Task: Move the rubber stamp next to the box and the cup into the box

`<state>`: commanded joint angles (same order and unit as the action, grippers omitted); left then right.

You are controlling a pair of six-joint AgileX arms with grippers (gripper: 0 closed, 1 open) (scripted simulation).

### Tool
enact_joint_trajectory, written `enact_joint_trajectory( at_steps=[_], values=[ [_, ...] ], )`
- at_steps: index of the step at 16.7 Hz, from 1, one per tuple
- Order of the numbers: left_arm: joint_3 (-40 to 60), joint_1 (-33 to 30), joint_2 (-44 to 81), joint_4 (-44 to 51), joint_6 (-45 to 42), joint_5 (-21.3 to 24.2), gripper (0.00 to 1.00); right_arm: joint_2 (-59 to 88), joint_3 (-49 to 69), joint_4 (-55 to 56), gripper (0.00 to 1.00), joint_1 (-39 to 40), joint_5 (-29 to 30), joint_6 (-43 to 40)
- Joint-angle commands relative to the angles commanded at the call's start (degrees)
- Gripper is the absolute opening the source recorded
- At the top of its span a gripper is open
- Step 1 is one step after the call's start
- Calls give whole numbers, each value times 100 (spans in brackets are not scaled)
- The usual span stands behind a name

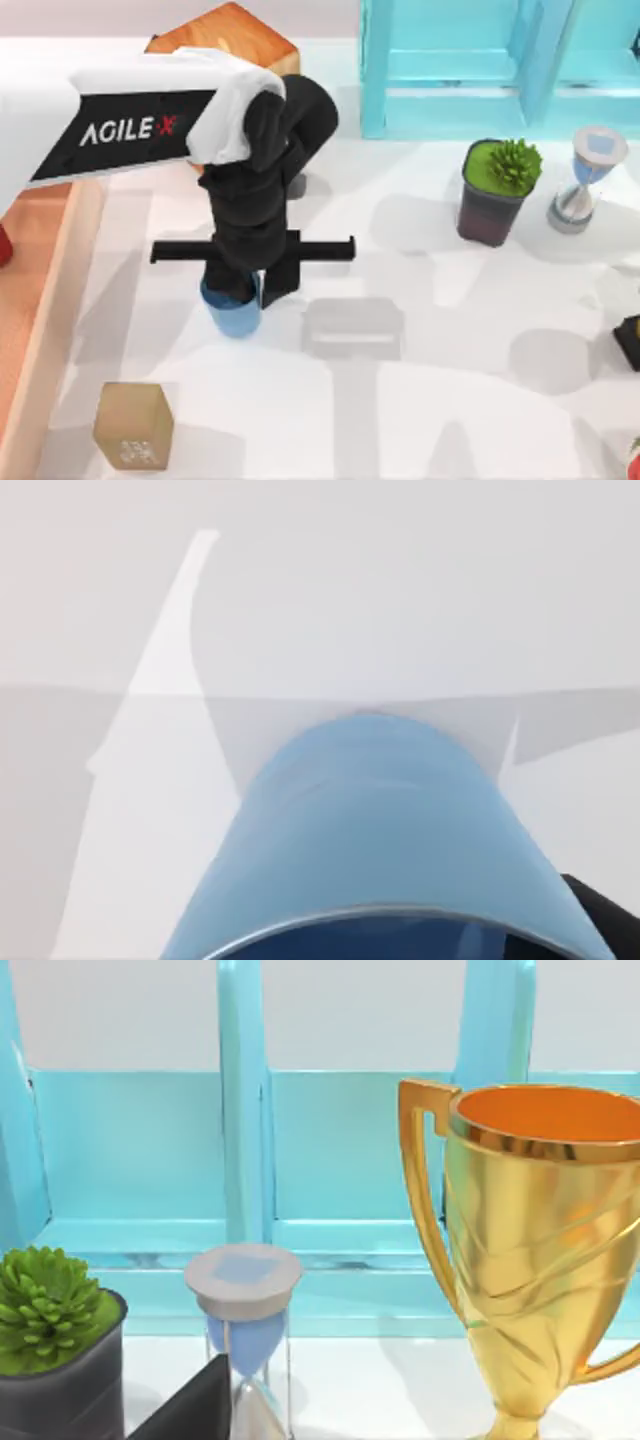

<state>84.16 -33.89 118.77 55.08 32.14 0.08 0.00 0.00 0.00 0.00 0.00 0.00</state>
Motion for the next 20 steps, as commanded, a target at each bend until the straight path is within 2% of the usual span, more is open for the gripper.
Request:
enact_joint_trajectory(
  at_steps=[8,15,17,20],
  values=[
    [243,1238,-1279,1558,-1203,-6,0,0,0,0,100,0,0,0],
    [173,1387,-1419,1627,-1376,-21,0,0,0,0,100,0,0,0],
    [-88,1708,-1673,1594,-1699,-35,0,0,0,0,100,0,0,0],
    [-750,2528,-2282,1518,-2516,-72,0,0,0,0,100,0,0,0]
  ],
)
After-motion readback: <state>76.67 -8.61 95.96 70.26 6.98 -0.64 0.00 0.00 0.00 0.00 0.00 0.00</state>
